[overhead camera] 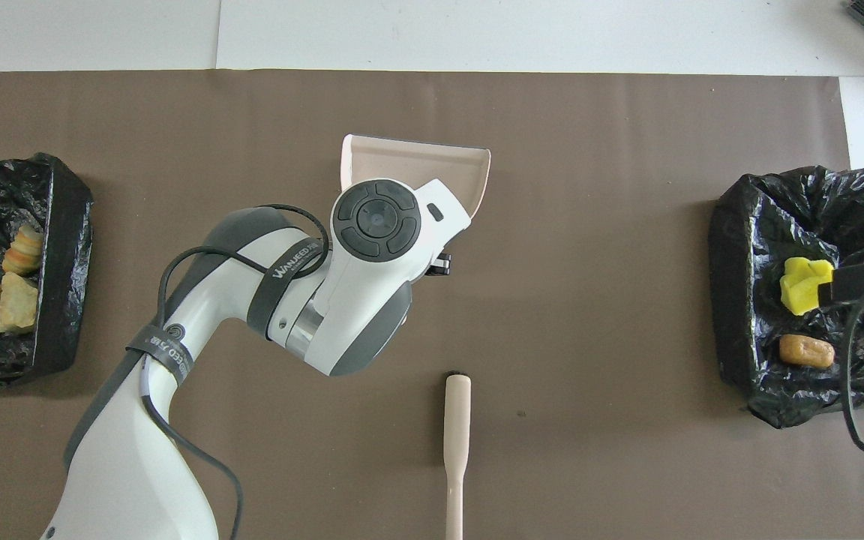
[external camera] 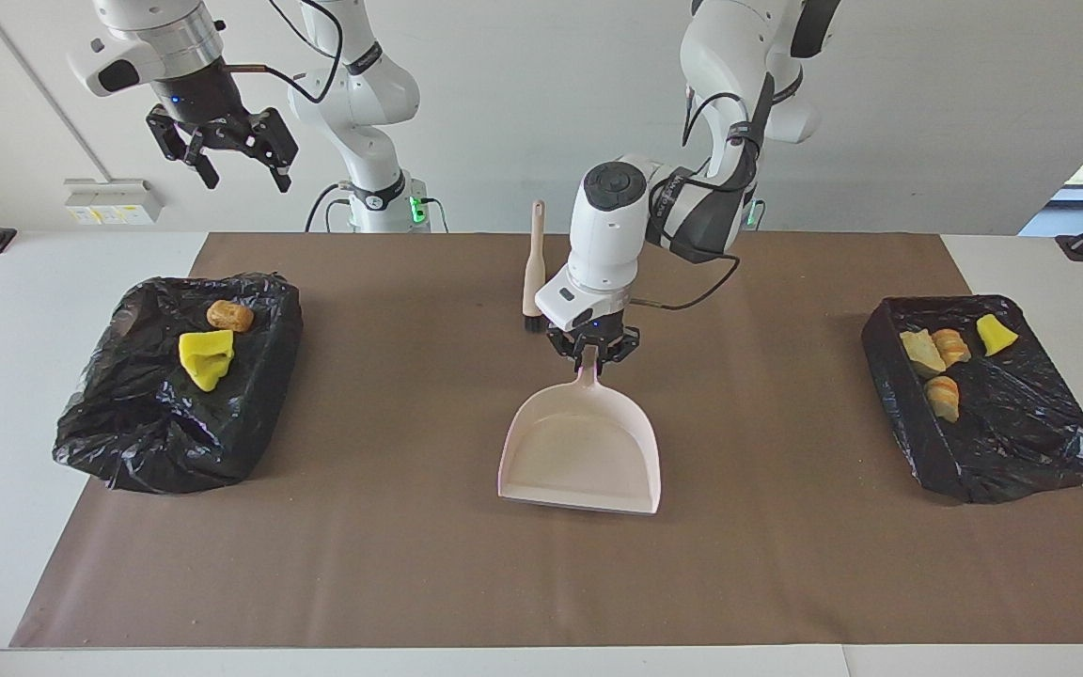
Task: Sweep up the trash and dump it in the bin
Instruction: 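Lower the dustpan onto the table and open the left gripper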
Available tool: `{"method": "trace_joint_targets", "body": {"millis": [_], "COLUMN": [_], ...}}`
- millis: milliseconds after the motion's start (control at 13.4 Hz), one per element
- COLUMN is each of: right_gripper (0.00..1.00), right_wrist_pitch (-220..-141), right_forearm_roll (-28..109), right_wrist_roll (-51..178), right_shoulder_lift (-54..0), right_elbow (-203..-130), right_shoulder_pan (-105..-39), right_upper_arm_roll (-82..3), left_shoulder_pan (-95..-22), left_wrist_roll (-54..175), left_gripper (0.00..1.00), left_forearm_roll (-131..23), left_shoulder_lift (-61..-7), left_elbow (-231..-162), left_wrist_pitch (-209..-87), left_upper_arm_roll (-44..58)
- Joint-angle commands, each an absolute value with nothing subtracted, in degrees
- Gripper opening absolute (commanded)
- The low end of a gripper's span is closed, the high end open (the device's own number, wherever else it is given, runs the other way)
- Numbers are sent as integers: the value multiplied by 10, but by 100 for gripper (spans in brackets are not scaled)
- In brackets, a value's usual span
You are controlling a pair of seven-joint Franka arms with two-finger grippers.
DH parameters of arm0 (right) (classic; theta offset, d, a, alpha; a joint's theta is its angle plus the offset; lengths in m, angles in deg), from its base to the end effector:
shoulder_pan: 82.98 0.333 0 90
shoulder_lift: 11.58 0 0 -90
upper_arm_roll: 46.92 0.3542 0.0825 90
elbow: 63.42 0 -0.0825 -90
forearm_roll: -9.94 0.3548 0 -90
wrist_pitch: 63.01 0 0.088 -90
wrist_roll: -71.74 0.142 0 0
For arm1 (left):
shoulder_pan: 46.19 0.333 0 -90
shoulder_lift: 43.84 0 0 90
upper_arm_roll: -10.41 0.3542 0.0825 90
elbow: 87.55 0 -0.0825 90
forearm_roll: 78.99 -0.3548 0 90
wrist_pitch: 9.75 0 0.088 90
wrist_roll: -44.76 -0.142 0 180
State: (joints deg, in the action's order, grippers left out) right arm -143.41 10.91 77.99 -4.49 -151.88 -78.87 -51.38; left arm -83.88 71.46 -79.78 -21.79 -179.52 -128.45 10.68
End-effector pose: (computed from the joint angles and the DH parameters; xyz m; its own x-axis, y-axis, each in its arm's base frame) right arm 0.4623 -0.0033 0.6859 0.9936 -0.1113 -0.0200 -0.1118 -0.9934 -0.0243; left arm 0.5297 -0.4043 0.4269 0.9784 -0.1909 0.0793 -0.1933 -0.9808 0.0238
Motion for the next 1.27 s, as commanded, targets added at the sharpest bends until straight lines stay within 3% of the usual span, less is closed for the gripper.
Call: {"method": "trace_joint_targets", "body": {"millis": [0,299,672,747,896,1046,1120,1195], "right_gripper": [100,100,100,100,100,100,100,100], "right_wrist_pitch": [-1429,-1429,-1429,-1429,-1428,-1429,-1429,-1429], "right_forearm_roll": [114,114,114,114,114,114,114,114], "right_wrist_roll": [768,768,768,768,768,768,768,768], "right_shoulder_lift": [-40,-40,-40,-40,-40,-40,-40,-40], "right_elbow": [-1523,-1523,-1523,-1523,-1523,-1523,-1523,-1523], "right_shoulder_pan": [-794,-794,-794,-794,-794,-794,-794,-794], "right_upper_arm_roll": [-513,-513,-513,-513,-513,-513,-513,-513], "left_shoulder_pan": [-849,-887,-886,-886,-886,-886,-885,-885], "left_wrist_roll": [721,781,806,806,806,806,805,802], "left_gripper": [0,0,0,5,37,79,95,100], "left_forearm_roll": [-788,-796,-789,-785,-780,-781,-783,-787], "left_shoulder_lift": [-202,-121,-104,-104,-105,-105,-105,-105], "left_elbow": [-1769,-1687,-1687,-1688,-1696,-1697,-1699,-1699], "left_wrist_pitch": [-1294,-1277,-1295,-1302,-1314,-1314,-1315,-1316], "left_upper_arm_roll": [119,126,123,123,123,124,124,125]}}
